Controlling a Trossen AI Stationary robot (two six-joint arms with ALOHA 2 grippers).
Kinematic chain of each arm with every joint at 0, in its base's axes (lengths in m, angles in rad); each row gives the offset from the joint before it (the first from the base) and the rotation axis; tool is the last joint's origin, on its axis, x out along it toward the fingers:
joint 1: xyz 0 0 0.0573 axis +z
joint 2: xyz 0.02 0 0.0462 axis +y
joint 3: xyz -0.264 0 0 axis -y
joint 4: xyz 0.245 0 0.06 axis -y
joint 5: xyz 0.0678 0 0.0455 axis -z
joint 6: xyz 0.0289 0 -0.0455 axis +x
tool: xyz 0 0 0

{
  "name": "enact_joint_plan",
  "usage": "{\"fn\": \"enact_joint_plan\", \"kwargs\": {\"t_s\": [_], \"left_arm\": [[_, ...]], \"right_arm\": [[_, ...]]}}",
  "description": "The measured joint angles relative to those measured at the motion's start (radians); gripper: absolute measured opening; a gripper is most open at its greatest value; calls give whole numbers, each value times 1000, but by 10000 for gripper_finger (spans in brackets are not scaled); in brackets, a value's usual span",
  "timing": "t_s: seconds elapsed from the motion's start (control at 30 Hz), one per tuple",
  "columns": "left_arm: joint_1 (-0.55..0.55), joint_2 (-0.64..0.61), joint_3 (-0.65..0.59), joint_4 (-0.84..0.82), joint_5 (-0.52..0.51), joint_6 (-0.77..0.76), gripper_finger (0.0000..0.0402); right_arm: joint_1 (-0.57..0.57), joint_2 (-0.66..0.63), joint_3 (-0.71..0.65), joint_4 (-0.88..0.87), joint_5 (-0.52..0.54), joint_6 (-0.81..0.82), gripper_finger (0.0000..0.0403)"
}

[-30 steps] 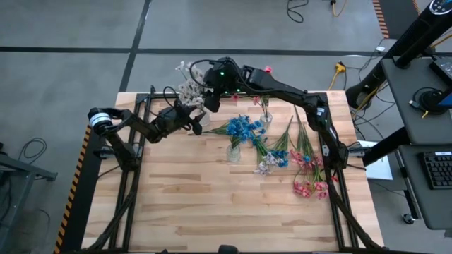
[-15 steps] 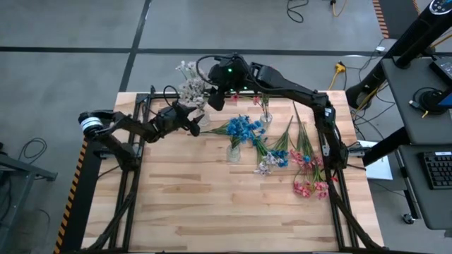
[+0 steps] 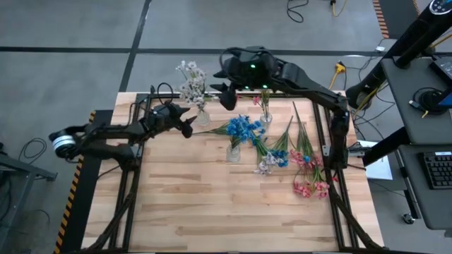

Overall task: Sort flowers into vase by color
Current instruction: Put the right pink flowers into the right transparent vase

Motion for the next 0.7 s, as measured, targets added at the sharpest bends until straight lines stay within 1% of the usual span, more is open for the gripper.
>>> {"fn": "enact_joint_plan", "kwargs": {"t_s": [0.13,0.37,0.53,0.7], "left_arm": [[-1,-104,0,-159,-26,-27,227],[-28,-271,0,-409,-30,-105,227],[-88,-385,3,-517,-31,-159,227],[-187,-478,18,-547,-31,-177,227]], "right_arm": [[43,-53,0,-52,0,16,178],[118,-121,0,-258,-2,107,178],[149,-144,0,-446,-1,205,178],[183,-148,0,-639,-1,325,178]]}}
